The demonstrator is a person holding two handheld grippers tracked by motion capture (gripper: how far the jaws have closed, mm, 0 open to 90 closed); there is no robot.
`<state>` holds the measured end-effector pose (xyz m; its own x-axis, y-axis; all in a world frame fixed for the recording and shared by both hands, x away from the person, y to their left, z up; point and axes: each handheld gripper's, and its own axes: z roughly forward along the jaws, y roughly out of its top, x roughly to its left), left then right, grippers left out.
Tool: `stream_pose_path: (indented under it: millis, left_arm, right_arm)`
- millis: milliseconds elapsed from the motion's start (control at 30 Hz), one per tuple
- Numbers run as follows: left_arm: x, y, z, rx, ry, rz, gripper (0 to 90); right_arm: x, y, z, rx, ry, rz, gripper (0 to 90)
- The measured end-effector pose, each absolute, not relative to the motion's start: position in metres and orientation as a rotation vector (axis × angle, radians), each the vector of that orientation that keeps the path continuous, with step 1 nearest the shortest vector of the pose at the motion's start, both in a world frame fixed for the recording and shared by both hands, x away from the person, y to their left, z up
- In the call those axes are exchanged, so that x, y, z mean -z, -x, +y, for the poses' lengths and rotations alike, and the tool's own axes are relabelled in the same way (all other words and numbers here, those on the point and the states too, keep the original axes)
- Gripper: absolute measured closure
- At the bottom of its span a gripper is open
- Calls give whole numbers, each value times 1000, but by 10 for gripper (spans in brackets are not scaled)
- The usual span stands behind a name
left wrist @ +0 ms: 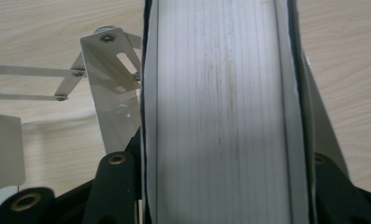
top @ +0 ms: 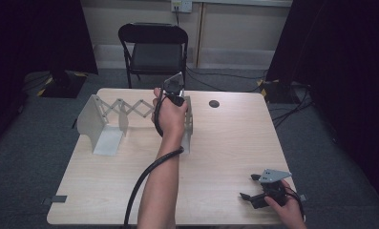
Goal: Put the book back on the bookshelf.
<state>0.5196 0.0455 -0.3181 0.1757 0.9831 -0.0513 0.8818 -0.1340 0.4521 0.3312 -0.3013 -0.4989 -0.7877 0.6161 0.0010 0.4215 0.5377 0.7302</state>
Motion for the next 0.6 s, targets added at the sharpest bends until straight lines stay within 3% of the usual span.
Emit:
stream_pose_path:
  millis: [600]
  left_arm:
    - [319, -517, 39, -402, -2129, 1723, 499]
  right_arm:
    - [499, -331, -301, -1094, -868, 2521, 124]
